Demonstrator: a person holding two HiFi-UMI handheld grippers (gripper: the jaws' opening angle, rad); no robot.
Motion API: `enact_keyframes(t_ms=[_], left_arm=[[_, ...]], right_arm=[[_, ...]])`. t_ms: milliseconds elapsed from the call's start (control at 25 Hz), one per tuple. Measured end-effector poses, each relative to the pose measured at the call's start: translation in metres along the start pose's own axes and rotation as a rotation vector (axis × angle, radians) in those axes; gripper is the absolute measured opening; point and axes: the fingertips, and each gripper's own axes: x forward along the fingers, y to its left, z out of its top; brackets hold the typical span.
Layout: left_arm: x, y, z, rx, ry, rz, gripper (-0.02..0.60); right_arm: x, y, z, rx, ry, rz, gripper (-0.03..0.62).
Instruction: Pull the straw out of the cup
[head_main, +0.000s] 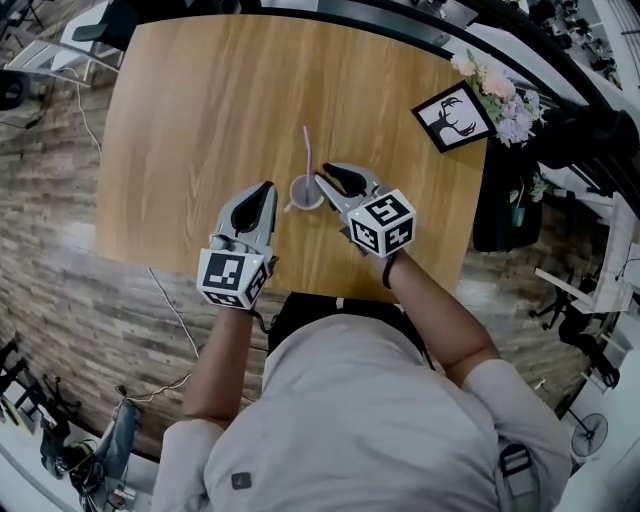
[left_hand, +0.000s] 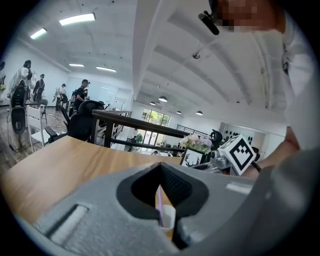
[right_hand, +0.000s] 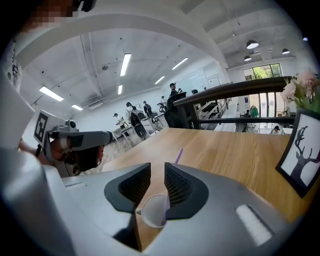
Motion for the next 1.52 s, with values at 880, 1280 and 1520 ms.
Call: enact_keyframes(t_ms=[880, 1280, 1520], left_arm=[[0.023, 0.019, -0.037, -0.069, 0.059, -0.013, 0.003], [0.015, 0.016, -0.033, -0.080, 0.045, -0.012, 0.003], [0.011, 0.004, -0.014, -0.045, 0.018, -0.015, 0.003]], right_arm=[[0.064, -0.030, -0.050, 0.091, 0.121, -0.011, 0.040], [0.045, -0.013, -0.026, 0.041, 0.076, 0.003, 0.035], [0.021, -0.005, 0.002, 0.015, 0.028, 0.011, 0.035]])
